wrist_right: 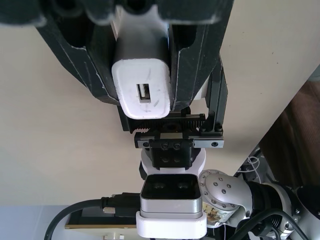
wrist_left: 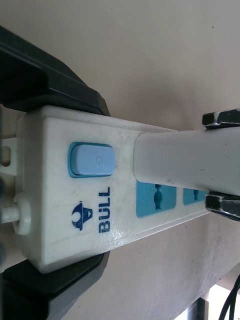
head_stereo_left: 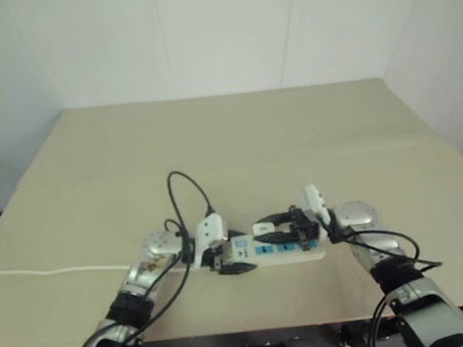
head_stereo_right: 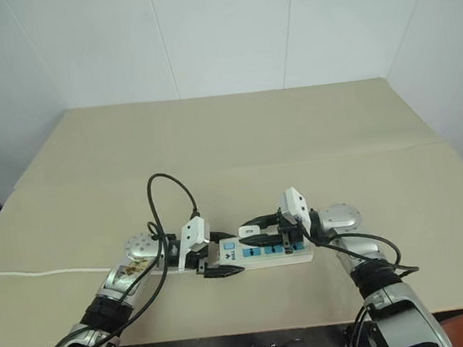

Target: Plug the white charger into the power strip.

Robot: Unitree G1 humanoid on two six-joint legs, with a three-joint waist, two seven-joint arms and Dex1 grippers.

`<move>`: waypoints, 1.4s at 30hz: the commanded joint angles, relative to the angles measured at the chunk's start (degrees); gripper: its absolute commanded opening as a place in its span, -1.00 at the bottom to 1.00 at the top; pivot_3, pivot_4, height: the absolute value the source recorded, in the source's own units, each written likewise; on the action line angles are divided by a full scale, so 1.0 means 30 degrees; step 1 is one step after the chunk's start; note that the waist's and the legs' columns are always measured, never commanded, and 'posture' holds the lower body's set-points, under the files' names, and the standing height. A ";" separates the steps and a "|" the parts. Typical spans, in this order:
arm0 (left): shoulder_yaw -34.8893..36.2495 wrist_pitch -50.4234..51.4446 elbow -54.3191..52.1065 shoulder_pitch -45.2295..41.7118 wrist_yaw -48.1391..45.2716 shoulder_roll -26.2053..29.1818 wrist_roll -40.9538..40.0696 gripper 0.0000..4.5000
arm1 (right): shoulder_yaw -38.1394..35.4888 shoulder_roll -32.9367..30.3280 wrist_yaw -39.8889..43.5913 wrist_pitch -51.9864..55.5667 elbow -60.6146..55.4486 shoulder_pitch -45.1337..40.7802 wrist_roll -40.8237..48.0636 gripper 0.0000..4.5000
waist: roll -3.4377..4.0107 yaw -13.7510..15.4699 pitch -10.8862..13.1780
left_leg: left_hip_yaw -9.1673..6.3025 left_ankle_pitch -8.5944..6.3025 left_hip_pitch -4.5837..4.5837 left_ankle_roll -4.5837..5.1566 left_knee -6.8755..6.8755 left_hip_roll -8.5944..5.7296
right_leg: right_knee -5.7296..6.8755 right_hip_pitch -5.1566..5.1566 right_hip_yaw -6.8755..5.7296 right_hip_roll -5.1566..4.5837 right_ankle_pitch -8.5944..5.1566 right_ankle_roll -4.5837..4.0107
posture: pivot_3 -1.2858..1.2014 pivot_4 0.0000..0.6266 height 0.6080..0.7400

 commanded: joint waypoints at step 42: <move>0.3542 0.2477 -0.5907 0.2318 -0.2051 0.5024 -0.3501 0.99 | -0.2219 -0.3191 -0.1817 0.0403 -0.4861 0.3103 -0.1608 1.00 | -0.0030 0.0014 0.0030 | -0.0002 -0.0004 -0.0104 -0.0006 -0.0025 0.0014 | -0.0035 -0.0088 -0.0007 -0.0018 -0.0064 0.0103 | 0.03 -0.52 1.00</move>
